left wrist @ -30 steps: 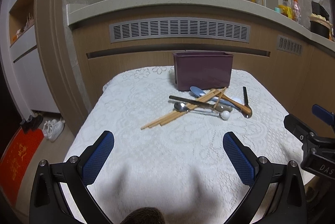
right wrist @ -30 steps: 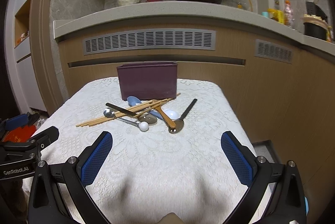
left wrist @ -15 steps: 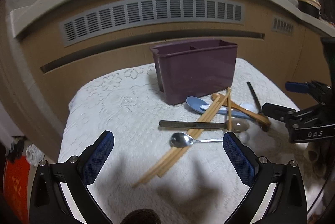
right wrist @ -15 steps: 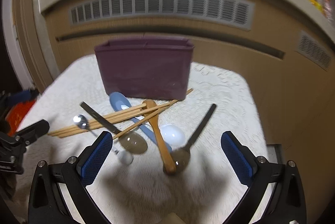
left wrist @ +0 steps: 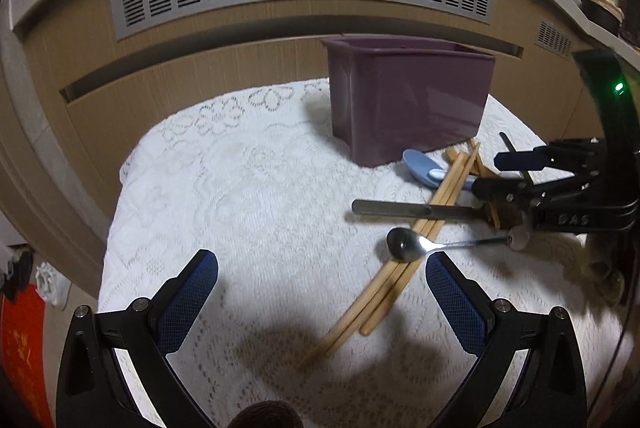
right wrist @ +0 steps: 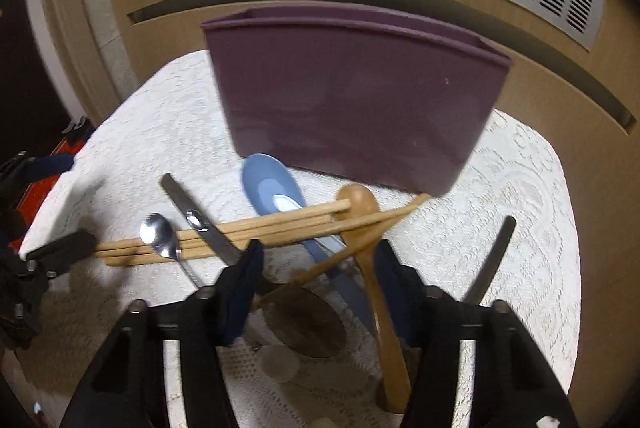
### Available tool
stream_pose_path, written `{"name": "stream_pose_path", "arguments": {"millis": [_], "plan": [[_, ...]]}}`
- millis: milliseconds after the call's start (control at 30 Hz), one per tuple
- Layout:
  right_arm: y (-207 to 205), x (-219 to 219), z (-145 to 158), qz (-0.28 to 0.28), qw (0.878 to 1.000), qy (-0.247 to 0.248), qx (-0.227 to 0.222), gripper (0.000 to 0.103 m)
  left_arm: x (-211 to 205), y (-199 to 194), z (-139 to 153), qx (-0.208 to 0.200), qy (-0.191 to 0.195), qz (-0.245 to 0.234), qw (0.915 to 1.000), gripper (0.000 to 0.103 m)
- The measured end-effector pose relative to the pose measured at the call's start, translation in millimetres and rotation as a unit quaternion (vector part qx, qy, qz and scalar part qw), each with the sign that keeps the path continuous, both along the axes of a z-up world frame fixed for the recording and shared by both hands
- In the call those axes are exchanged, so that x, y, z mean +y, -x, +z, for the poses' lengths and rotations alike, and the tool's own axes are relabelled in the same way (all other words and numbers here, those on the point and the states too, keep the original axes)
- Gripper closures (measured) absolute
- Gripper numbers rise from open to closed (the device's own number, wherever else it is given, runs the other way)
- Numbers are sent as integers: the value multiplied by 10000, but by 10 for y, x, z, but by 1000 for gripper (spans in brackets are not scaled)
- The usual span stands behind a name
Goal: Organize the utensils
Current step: 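Reach the left tool to the wooden chopsticks and grasp one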
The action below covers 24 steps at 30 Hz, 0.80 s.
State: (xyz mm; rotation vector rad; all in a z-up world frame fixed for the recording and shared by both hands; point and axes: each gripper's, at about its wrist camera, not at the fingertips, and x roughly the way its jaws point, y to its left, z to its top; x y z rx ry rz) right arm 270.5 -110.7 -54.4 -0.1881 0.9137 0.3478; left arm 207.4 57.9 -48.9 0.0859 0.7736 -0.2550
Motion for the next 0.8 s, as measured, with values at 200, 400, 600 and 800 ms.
{"name": "stream_pose_path", "arguments": {"millis": [200,400,600,800], "plan": [[121,-117,165,117,9992,340,-199,66,-81,-23,49,7,318,-315,9990,0],[242,-518,92,-481,9972,538,-206,65,-457,-219,59,218,377,-947,9946,0],[361,-725,35,-711,9957,453,-396,64,-776,-567,43,857,819,-1041,9875,3],[443,-937,-100,-888,9948,181,-469,60,-1084,-762,-14,861,282,-1237,9882,38]]}}
